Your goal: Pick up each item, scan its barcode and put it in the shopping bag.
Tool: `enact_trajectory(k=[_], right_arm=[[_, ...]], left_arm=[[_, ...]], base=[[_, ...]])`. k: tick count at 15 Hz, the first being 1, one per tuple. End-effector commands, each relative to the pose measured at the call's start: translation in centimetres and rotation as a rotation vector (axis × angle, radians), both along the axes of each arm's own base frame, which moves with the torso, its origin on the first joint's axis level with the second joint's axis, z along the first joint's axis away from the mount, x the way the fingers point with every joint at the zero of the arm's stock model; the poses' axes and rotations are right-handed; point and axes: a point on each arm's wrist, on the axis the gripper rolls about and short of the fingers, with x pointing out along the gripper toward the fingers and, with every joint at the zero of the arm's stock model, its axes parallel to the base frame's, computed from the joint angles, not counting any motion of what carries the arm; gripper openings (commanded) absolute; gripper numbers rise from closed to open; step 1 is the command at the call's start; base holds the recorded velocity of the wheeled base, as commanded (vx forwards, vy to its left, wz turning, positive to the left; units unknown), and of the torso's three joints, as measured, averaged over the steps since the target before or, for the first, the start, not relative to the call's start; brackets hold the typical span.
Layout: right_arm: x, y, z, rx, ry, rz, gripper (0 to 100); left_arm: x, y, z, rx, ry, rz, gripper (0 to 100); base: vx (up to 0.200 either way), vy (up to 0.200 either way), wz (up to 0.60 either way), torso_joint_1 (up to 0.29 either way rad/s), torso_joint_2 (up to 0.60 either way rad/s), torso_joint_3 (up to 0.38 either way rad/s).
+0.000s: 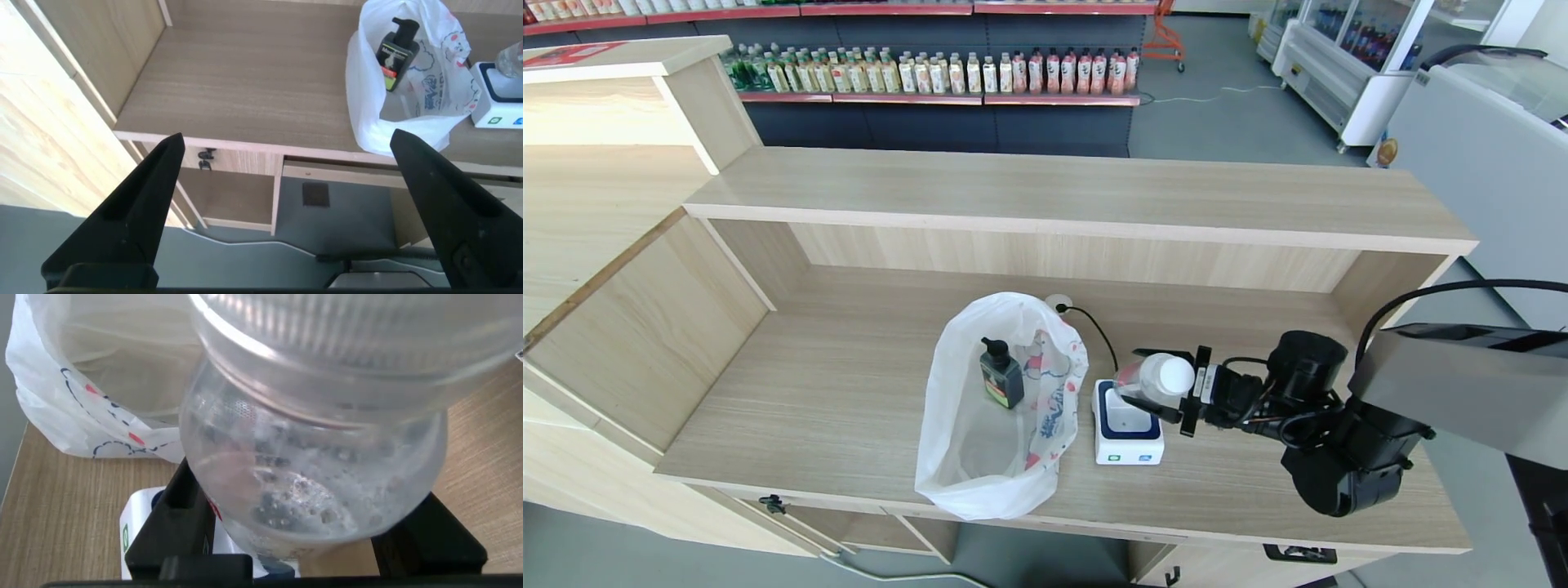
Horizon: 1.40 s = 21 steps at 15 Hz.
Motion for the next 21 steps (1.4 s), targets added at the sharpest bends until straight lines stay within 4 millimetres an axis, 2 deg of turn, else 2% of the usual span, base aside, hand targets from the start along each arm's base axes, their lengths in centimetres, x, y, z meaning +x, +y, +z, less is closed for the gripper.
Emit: enact_trajectory(k=[1,5,10,18,20,21], right_arm=[[0.4,0.2,-0.7,-0.004,0.002,0.011,0],[0.7,0.3,-1.5,-0.020,-0.016,0.041,0],[0.7,0.3,-1.5,-0.019,-0.018,0.042,0],[0.7,-0.4,-0.7,-0.009,-0.015,0.024,0],[0.3,-1.1,0.1,0.007,0.014,0.010,0],[0.4,-1.9,1.0,0.026,0.018,-0.009,0]], left_arm=[[0.0,0.0,0.0,0.000,0.000,0.000,100],[0.0,0.0,0.0,0.000,0.000,0.000,100],[0.0,0.0,0.0,0.000,0.000,0.000,100],[0.0,0.0,0.0,0.002,0.000,0.000,100],[0.0,0.0,0.0,0.000,0.000,0.000,100],[0.0,0.0,0.0,0.000,0.000,0.002,100]], base=[[0.000,0.000,0.00,0.000,0.00,0.000],[0.000,0.000,0.00,0.000,0.00,0.000],[0.000,0.000,0.00,0.000,0.00,0.000],[0.000,0.000,0.00,0.000,0.00,0.000],[0.000,0.000,0.00,0.000,0.00,0.000],[0.000,0.000,0.00,0.000,0.00,0.000]])
